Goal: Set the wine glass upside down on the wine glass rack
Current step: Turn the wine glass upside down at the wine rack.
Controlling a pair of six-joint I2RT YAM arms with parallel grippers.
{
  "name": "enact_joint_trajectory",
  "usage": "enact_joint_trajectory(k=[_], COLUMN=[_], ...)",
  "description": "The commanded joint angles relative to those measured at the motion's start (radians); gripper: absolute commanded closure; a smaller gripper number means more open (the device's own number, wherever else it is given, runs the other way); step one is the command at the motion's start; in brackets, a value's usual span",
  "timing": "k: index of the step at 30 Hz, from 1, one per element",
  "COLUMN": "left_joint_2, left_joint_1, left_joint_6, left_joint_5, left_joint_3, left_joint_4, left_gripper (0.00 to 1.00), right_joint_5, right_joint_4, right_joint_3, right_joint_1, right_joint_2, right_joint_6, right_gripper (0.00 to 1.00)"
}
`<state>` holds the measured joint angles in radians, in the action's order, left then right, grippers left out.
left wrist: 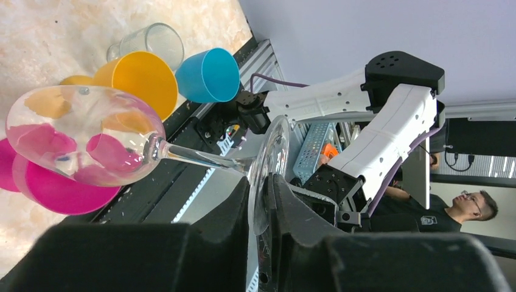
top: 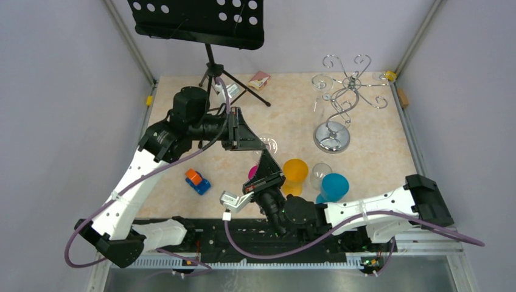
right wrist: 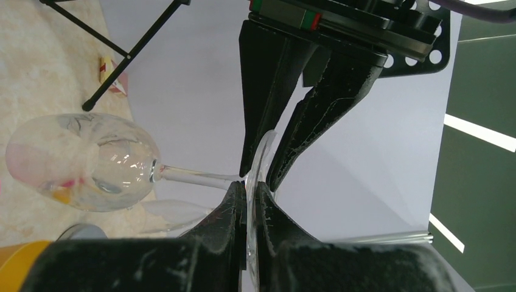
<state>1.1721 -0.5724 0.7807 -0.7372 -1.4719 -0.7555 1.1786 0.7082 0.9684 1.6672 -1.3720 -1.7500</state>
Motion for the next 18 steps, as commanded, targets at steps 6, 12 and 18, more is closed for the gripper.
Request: enact_joint_trajectory(k=[6, 12, 18], left_joint_2=[-0.016, -0.034, -0.045], left_joint_1=[-0.007, -0.008, -0.008], left_joint_6=[-0.046, -0.038, -0.044], left_joint_5=[0.032, 0.035, 0.042], left_joint_3=[-0.03, -0.016, -0.018], left_joint_4=[-0.006, 0.006, 0.0], left_gripper=[0.69, 0.69, 0.6], right_joint_5=[-0.014, -0.013, -0.014], right_joint_4=[0.022, 0.012, 0.0], right_joint_3=[0.023, 0.021, 0.015], right_joint_1=[0.014, 0.014, 0.014], right_joint_2=[-0.003, -0.002, -0.002], right_joint_6=[0.022, 0.038, 0.048], right_gripper=[1.0, 1.0, 1.0])
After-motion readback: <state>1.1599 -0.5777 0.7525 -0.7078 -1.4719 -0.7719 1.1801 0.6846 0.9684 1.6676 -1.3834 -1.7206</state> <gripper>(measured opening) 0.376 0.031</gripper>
